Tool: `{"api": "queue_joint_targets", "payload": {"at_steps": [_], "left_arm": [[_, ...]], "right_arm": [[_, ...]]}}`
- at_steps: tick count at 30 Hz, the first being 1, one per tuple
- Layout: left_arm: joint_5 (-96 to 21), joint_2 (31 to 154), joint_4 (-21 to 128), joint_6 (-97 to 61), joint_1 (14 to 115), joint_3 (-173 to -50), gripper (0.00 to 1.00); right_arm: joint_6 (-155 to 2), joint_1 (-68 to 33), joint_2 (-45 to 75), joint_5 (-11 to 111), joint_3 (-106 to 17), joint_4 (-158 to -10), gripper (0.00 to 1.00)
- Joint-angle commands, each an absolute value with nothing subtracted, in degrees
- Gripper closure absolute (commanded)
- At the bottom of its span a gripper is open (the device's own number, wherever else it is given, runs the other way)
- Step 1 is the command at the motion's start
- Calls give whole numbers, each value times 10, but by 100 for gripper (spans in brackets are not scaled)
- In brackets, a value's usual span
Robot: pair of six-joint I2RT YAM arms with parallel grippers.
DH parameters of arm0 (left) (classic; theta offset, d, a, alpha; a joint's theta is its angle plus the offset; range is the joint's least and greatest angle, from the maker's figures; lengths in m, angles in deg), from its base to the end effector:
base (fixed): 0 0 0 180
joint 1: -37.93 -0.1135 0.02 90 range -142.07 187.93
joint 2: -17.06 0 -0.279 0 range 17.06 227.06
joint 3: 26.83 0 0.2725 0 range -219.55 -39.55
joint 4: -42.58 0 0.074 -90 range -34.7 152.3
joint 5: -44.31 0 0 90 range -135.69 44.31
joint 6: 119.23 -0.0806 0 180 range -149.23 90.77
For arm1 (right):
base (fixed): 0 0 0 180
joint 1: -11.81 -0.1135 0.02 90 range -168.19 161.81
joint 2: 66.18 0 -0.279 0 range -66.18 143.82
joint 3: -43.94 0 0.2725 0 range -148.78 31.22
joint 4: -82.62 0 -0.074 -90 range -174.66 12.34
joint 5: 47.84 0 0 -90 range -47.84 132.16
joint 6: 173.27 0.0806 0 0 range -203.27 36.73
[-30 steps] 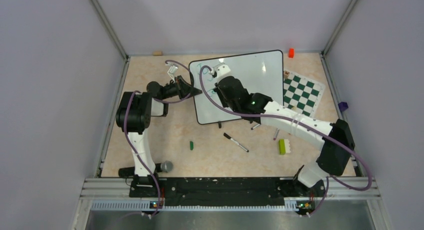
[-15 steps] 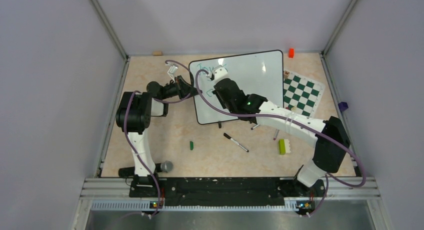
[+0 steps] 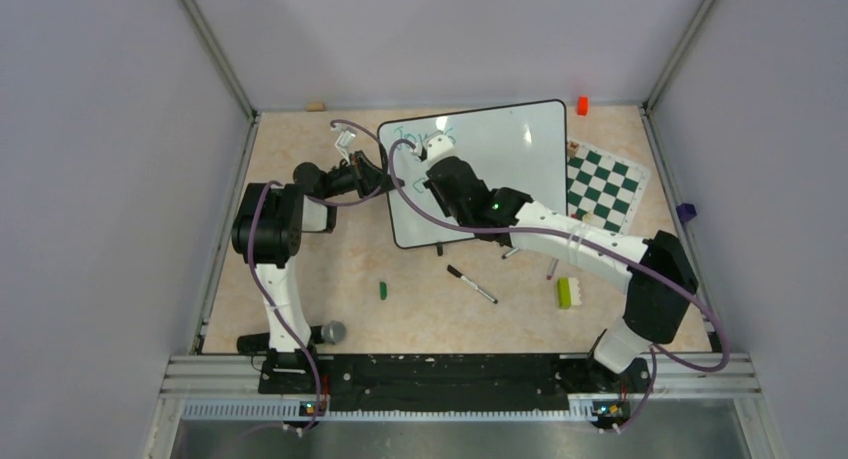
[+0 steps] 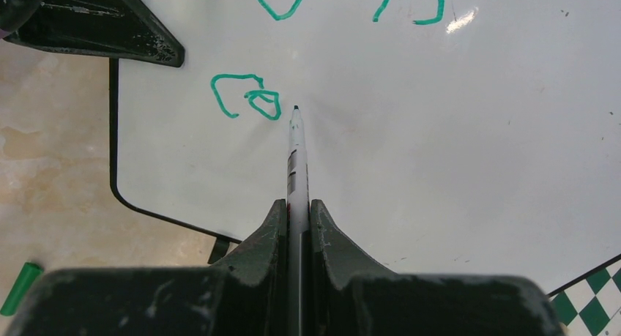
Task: Write a sentence on the whiteboard
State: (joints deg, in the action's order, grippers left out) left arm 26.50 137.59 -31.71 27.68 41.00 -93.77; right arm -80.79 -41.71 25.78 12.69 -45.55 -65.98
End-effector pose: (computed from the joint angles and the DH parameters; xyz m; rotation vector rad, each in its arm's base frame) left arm 0.4111 -0.0989 0.1694 0.5648 1.5852 -1.5684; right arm 0.2825 0.3153 0.3002 -0.6261 1.9810 0.0372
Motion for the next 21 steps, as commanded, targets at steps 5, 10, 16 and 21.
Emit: {"api": "queue_joint_targets", "payload": {"at_steps": [5, 10, 16, 21], "left_arm": [[375, 1391, -374, 212, 430, -931, 100], [375, 1391, -374, 212, 430, -931, 100], [375, 1391, -374, 212, 430, -931, 100], [374, 1391, -374, 213, 430, -931, 100]], "right_arm": [[-816, -420, 284, 113, -482, -677, 100], [-816, -417, 288, 111, -485, -676, 100], [-818, -415, 293, 105, -493, -676, 100], [-819, -413, 290, 101, -496, -676, 100]]}}
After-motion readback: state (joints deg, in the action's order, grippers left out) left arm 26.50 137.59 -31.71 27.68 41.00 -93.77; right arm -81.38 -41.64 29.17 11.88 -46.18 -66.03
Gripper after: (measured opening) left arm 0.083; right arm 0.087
